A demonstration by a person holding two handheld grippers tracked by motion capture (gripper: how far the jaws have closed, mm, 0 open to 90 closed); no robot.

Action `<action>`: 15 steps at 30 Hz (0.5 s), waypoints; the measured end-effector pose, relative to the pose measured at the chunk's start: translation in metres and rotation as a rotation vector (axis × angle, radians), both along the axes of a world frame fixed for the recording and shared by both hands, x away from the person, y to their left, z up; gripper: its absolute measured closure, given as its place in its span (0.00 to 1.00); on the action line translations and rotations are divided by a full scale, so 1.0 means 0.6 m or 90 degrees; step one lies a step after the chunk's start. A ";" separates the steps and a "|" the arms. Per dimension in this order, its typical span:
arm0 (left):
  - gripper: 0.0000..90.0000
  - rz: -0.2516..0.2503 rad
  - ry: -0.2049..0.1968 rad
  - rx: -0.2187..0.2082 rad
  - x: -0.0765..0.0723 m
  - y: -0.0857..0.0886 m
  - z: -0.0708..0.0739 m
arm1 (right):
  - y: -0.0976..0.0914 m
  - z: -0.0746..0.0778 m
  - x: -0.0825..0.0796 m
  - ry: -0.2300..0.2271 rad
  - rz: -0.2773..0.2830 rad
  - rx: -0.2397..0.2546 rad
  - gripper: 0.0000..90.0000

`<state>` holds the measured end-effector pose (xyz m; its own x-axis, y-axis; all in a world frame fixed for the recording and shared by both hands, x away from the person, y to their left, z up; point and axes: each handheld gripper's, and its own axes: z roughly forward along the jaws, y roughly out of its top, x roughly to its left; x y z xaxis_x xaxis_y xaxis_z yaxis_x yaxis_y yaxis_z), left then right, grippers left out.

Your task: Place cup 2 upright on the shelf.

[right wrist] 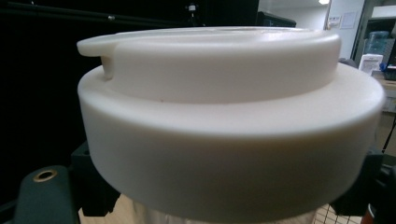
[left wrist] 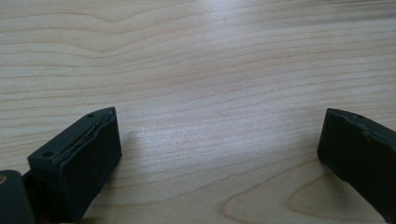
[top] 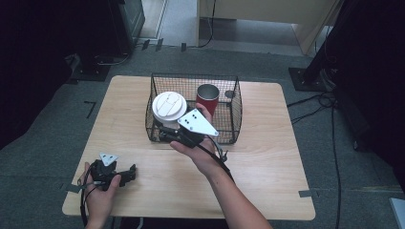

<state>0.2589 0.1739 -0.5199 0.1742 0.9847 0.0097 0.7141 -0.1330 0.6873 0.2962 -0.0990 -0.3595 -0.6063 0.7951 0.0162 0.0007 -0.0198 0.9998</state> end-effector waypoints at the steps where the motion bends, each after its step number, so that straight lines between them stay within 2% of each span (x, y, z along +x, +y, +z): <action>1: 0.00 0.001 -0.001 -0.001 0.000 0.000 0.000 | 0.000 0.001 0.001 0.000 -0.003 0.003 0.18; 3: 0.00 0.000 0.000 0.000 0.000 0.000 0.000 | 0.000 0.004 0.007 -0.008 -0.008 0.009 0.18; 8: 0.00 0.001 -0.001 -0.001 0.000 0.000 0.000 | -0.003 0.009 0.019 -0.013 -0.022 0.048 0.17; 12: 0.00 0.001 0.000 -0.001 0.000 0.000 0.000 | -0.004 0.011 0.031 -0.036 -0.031 0.048 0.17; 15: 0.00 0.000 0.000 0.000 0.000 0.000 0.000 | -0.007 0.013 0.040 -0.033 -0.038 0.048 0.17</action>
<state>0.2589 0.1739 -0.5199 0.1739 0.9847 0.0090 0.7139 -0.1323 0.6876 0.3205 -0.1031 -0.3520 -0.5590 0.8278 0.0473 -0.0550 -0.0939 0.9941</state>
